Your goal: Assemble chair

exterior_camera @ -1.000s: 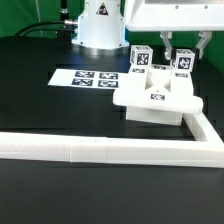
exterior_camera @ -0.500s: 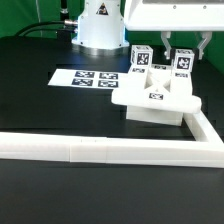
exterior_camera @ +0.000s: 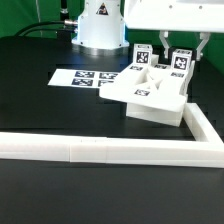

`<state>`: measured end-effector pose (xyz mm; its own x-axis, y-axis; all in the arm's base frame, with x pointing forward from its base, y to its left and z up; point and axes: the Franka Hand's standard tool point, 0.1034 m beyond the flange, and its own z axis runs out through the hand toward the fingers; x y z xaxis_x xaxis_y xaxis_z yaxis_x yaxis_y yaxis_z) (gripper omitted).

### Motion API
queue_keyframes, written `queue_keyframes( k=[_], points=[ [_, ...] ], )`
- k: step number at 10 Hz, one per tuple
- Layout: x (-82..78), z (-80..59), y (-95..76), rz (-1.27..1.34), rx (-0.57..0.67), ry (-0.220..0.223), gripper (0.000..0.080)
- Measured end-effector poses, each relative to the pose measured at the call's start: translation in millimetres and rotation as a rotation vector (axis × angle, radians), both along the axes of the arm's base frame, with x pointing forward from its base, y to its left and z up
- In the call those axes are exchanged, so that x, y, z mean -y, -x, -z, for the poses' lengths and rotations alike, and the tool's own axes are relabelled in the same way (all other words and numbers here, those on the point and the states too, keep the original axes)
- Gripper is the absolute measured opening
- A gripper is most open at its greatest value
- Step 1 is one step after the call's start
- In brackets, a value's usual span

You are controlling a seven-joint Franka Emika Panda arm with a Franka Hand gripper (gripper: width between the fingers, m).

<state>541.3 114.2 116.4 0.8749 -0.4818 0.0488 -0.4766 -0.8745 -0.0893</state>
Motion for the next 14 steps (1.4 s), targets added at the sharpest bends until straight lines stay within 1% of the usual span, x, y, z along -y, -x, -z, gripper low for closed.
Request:
queue_keyframes(
  k=[4,8,9,11,12,13,14],
  points=[
    [1.2,-0.4,-0.2,0.201,-0.011,-0.017,0.0284],
    [2.7,-0.5,2.7,0.461,-0.043,-0.042,0.0284],
    [3.8,-0.5,3.7,0.507,-0.051,-0.047,0.0284],
    [4.3,0.5,4.3,0.511,-0.055,-0.045,0.0284],
    [4.4,1.3,4.6,0.511,-0.056,-0.044,0.0446],
    [4.3,1.5,4.7,0.510,-0.056,-0.044,0.0579],
    [4.3,1.7,4.7,0.510,-0.056,-0.044,0.0579]
  ],
)
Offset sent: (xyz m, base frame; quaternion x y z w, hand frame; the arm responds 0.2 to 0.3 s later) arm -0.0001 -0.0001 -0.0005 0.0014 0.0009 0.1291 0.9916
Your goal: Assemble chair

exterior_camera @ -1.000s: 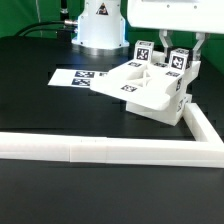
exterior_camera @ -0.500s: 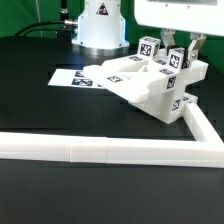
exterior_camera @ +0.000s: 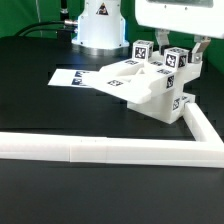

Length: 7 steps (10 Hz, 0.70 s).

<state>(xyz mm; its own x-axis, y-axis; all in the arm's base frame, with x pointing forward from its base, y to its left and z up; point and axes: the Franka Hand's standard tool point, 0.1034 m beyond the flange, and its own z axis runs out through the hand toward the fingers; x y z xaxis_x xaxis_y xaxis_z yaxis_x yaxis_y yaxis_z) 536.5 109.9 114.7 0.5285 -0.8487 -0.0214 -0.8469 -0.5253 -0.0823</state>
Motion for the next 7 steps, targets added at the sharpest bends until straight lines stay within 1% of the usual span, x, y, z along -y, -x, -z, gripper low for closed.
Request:
queue_keyframes(
  k=[1,3,7],
  points=[
    [0.0,0.2,0.1,0.000,0.000,0.000,0.0634],
    [-0.1,0.1,0.0,-0.001,0.000,0.000,0.0647],
    [-2.2,-0.1,0.1,-0.004,-0.001,0.000,0.0648]
  ],
)
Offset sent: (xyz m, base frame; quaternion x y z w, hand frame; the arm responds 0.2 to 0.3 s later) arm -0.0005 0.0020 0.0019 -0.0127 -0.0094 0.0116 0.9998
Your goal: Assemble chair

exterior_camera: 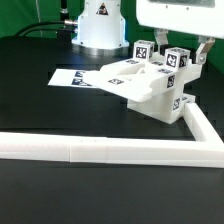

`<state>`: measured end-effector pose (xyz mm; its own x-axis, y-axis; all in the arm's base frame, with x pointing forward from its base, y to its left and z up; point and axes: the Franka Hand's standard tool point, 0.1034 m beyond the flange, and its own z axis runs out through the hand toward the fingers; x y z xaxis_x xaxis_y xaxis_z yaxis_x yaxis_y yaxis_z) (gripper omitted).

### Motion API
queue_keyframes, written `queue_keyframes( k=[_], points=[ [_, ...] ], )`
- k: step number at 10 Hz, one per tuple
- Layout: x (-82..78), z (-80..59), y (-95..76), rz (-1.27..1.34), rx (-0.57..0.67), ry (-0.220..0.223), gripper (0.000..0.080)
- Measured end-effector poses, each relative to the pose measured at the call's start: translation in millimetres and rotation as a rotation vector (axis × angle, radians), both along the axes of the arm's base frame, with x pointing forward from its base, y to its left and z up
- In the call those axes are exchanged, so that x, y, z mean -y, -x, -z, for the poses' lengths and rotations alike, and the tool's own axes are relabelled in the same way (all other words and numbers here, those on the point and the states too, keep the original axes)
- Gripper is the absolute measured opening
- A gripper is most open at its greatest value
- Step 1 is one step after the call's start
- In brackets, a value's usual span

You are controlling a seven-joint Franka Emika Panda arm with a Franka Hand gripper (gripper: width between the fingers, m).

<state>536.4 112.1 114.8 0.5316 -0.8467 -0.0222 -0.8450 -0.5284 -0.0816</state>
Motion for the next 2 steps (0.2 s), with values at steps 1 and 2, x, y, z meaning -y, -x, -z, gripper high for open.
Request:
queue_keyframes(
  k=[1,2],
  points=[
    [0.0,0.1,0.0,0.000,0.000,0.000,0.0648],
    [0.0,0.1,0.0,0.000,0.000,0.000,0.0648]
  ],
)
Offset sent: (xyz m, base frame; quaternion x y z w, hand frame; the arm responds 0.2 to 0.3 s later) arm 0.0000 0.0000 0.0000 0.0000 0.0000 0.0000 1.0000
